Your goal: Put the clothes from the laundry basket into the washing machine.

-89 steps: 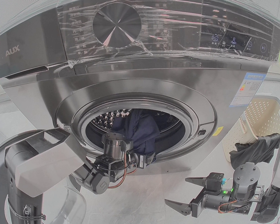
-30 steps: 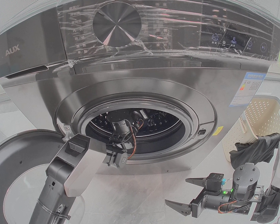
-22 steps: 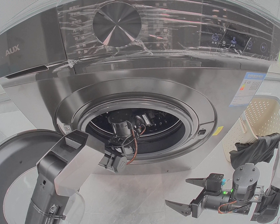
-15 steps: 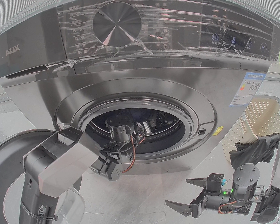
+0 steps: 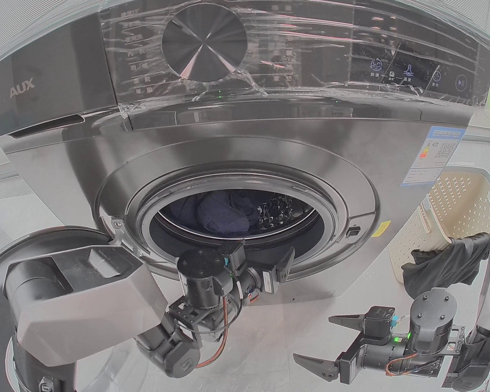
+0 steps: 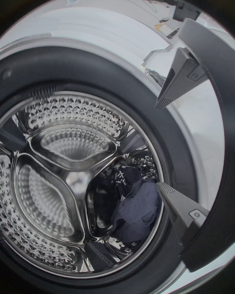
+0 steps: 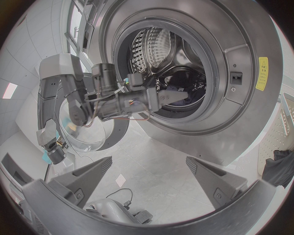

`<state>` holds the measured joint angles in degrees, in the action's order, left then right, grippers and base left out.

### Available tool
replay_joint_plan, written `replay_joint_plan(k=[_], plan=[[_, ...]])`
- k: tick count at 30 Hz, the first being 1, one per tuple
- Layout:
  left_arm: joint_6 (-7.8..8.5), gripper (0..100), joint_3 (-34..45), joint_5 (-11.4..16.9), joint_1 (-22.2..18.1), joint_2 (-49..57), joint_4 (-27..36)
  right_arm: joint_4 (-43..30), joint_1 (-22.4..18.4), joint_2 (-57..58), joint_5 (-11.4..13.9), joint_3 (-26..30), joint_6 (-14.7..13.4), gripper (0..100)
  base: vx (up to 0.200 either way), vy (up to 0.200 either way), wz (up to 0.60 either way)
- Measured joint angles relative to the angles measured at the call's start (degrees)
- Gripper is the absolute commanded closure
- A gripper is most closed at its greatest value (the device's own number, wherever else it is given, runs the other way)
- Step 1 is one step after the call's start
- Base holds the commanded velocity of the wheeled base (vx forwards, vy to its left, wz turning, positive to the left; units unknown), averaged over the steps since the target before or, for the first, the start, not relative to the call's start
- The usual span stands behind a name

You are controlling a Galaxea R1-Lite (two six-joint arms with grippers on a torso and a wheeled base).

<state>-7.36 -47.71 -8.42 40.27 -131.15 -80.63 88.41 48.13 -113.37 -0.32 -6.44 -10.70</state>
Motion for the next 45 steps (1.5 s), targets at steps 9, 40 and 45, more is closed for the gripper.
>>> replay_joint_plan(k=[9,40,45], plan=[[1.62,0,16.0,0.4,4.3,6.3,-6.7,0.0,-0.7,2.2,0.0,1.3,0.2,0,0.000,0.000,0.00],[2.24,0,44.0,-0.9,1.4,37.5,-8.4,-24.5,-14.6,37.0,-3.6,5.4,1.0,0,-0.110,0.000,0.00],[2.08,0,46.1,-0.9,-1.0,41.7,-8.1,-33.6,-15.3,46.5,-3.6,5.4,1.5,0,-0.200,0.000,0.00]])
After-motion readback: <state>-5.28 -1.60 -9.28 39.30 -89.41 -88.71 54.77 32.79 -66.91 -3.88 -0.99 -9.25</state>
